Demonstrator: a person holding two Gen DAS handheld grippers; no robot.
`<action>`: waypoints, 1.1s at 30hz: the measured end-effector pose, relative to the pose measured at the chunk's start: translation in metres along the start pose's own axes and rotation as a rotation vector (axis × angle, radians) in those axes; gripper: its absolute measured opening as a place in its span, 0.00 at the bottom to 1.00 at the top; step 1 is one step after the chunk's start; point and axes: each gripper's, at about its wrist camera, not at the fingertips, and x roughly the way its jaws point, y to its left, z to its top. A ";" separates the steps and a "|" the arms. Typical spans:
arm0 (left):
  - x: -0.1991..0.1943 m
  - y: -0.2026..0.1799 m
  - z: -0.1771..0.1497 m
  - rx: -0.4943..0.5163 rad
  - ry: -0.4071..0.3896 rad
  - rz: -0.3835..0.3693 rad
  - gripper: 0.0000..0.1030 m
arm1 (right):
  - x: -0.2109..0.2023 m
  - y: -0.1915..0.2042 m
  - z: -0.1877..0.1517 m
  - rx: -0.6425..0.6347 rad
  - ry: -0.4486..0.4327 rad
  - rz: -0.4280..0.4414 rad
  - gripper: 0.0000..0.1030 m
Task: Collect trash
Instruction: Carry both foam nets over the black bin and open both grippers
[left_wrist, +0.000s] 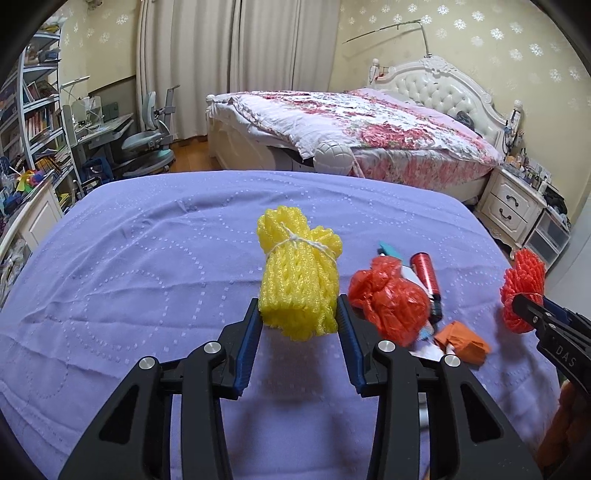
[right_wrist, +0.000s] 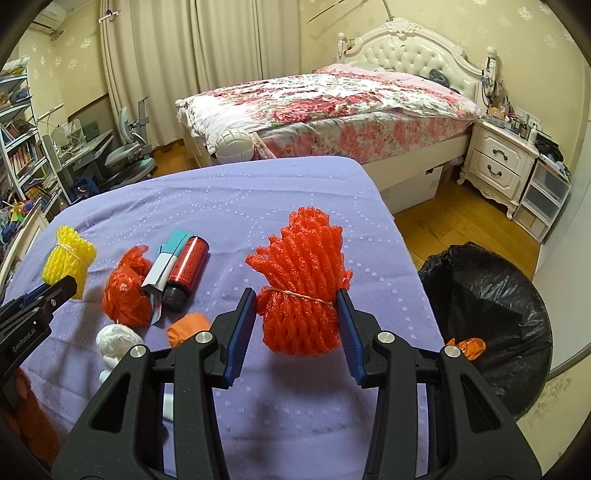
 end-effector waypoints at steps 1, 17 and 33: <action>-0.005 -0.002 -0.002 0.002 -0.005 -0.007 0.40 | -0.003 -0.001 -0.001 0.001 -0.003 -0.001 0.41; -0.047 -0.084 -0.018 0.123 -0.070 -0.174 0.40 | -0.063 -0.065 -0.027 0.076 -0.077 -0.120 0.41; -0.025 -0.203 -0.029 0.290 -0.051 -0.327 0.40 | -0.071 -0.155 -0.044 0.202 -0.069 -0.264 0.41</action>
